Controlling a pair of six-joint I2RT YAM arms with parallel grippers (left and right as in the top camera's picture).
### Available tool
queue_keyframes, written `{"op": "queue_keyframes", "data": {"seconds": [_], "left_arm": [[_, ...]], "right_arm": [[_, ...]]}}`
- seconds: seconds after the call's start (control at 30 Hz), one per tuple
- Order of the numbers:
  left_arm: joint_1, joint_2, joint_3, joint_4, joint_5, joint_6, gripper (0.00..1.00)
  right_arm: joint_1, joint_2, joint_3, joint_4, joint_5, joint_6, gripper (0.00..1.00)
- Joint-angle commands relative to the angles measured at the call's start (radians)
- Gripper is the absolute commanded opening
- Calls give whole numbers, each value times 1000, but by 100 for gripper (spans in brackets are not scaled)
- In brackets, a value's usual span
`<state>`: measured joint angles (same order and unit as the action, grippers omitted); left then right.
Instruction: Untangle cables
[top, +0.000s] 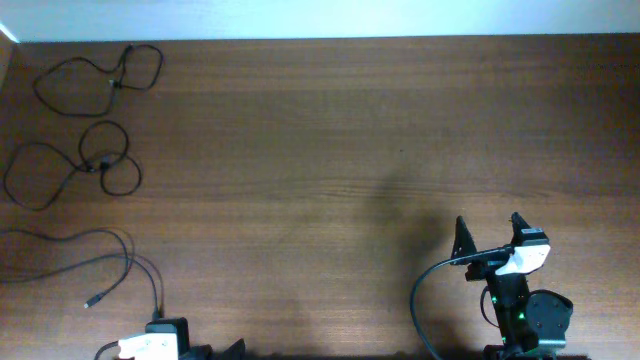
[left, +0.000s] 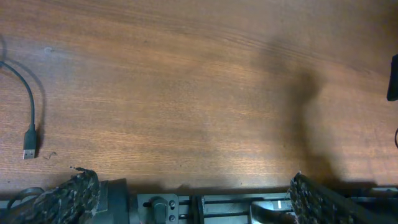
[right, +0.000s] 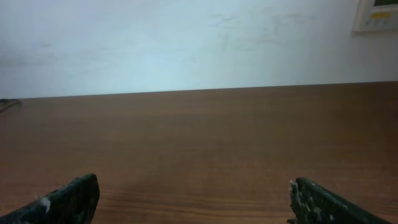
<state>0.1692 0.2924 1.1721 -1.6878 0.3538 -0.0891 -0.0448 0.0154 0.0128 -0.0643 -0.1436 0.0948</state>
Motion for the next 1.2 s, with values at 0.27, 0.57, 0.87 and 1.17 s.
{"op": "queue_keyframes", "data": {"seconds": [0.27,0.57,0.87,1.17], "left_arm": [[-3,0,-3,0,-7,16,99],[-3,0,-3,0,-7,16,99],[-3,0,-3,0,-7,16,99],[-3,0,-3,0,-7,16,99]], "right_arm": [[5,-12,-7,-9,18,-144,98],[5,-12,-7,-10,23,-143,98],[5,-12,-7,-8,21,-139,98],[5,-12,-7,-7,24,-121,98]]}}
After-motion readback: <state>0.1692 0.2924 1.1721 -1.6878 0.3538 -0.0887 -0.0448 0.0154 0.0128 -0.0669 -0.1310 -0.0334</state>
